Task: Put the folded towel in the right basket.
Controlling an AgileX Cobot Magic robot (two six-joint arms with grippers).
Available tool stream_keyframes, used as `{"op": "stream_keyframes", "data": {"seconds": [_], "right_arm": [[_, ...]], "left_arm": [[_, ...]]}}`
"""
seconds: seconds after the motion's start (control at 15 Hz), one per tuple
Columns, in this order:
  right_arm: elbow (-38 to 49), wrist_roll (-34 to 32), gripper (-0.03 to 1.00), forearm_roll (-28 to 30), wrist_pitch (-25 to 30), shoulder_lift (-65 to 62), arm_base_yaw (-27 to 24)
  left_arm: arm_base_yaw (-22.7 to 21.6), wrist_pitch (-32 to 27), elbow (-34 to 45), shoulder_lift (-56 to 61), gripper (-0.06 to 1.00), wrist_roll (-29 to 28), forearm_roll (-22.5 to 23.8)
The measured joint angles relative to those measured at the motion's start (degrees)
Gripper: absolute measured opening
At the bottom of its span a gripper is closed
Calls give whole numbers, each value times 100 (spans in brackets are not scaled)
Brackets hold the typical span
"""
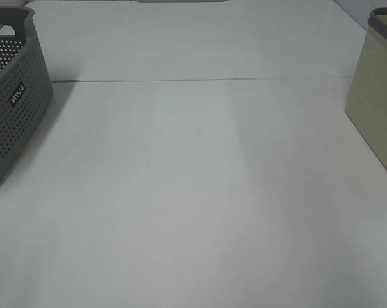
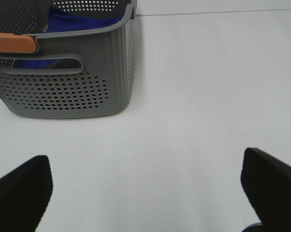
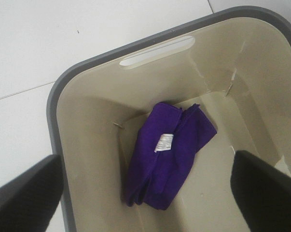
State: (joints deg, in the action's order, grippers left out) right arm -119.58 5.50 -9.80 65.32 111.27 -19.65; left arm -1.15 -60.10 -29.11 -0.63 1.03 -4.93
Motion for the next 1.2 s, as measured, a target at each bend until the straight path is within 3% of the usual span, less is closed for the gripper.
{"op": "stream_keyframes", "data": {"seconds": [0.27, 0.6, 0.8, 1.0, 1.2], "right_arm": [[0, 246, 93, -309, 212, -23, 166], [-34, 212, 93, 178, 332, -430, 1874], [63, -550, 92, 814, 413, -900, 2343], [1215, -762, 89, 871, 407, -2177, 2349], [3283, -791, 87, 802, 401, -4332, 2389]], "left_arm": [[0, 0, 0, 0, 99, 0, 0], [0, 0, 0, 0, 99, 0, 0], [0, 0, 0, 0, 99, 0, 0], [0, 0, 0, 0, 99, 0, 0], [0, 0, 0, 0, 99, 0, 0]]}}
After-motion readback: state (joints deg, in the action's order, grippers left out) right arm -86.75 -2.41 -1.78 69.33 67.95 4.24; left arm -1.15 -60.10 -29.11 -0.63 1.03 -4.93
